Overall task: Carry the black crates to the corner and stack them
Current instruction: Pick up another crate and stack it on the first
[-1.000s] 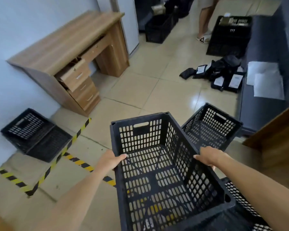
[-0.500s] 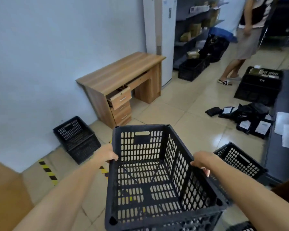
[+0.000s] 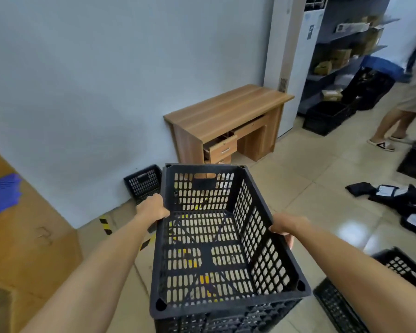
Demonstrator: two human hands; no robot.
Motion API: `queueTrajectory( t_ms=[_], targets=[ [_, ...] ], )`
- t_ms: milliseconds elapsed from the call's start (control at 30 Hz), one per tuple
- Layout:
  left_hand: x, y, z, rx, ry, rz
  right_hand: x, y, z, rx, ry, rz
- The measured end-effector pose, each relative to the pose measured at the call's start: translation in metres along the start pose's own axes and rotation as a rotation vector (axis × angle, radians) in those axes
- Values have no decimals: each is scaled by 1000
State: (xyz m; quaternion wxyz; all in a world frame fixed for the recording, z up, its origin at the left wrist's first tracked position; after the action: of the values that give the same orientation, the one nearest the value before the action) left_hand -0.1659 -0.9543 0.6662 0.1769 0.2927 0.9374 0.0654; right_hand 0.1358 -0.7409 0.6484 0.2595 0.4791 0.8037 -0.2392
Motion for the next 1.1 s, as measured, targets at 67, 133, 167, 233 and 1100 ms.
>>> queueTrajectory(
  t_ms=[67, 133, 167, 233, 1100],
  targets=[
    [16, -17, -5, -8, 10, -26, 22, -17, 2, -9, 55, -55],
    [35, -32, -7, -9, 15, -51, 38, -33, 2, -56, 117, -103],
    [45, -38, -7, -13, 1, -61, 48, -40, 1, -87, 131, -122],
    [63, -46, -7, -4, -25, -70, 65, -54, -2, -135, 126, -156],
    [264, -135, -63, 34, 66, -385, 298, -292, -125, -188, -89, -343]
  ],
)
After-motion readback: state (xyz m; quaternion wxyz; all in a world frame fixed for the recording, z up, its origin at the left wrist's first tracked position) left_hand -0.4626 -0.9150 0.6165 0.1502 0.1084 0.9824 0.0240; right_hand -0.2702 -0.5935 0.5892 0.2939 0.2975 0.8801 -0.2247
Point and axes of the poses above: each hand's wrist, its own x-axis towards the middle knuckle, its own z-axis out of the palm, y = z × x, the point moved 1 cm from there along x, towards the middle knuckle, and after that the axes turned 2 degrees about -x, right-handed, at the moved point
